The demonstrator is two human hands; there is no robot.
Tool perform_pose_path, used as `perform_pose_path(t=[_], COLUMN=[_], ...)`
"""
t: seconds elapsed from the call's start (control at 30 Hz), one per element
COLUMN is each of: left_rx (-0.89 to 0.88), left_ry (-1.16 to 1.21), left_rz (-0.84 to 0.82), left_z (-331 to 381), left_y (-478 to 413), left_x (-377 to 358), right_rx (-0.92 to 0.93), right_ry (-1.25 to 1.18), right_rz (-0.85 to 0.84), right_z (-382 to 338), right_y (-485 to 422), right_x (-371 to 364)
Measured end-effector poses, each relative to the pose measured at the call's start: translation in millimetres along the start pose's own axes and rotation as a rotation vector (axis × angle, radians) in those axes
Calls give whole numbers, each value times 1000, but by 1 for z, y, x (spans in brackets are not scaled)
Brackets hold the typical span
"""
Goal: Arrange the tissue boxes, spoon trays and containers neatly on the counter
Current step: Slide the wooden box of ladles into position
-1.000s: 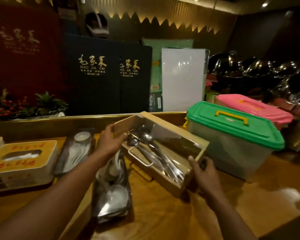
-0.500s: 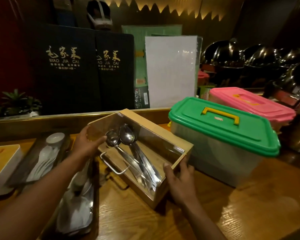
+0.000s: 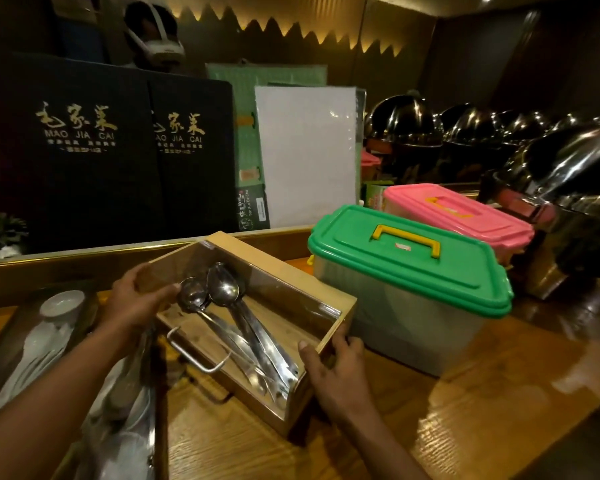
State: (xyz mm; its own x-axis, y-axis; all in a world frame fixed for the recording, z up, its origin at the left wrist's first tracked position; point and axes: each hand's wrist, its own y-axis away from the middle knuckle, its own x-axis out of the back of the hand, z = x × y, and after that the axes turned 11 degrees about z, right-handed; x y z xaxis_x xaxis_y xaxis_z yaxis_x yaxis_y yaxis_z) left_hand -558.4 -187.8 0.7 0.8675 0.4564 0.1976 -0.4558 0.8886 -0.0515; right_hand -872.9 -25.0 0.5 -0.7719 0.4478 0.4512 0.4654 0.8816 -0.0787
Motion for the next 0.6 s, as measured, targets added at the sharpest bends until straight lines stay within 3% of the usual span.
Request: perform_pose_path(t=[0.6], left_rx=[-70], left_ry=[-136], left_rz=[62], left_z=[6], left_y=[7], left_x=[6], right_rx=[19], right_ry=[-52], right_rz=[-39], right_z=[-10], right_y=[-19], right_x=[10])
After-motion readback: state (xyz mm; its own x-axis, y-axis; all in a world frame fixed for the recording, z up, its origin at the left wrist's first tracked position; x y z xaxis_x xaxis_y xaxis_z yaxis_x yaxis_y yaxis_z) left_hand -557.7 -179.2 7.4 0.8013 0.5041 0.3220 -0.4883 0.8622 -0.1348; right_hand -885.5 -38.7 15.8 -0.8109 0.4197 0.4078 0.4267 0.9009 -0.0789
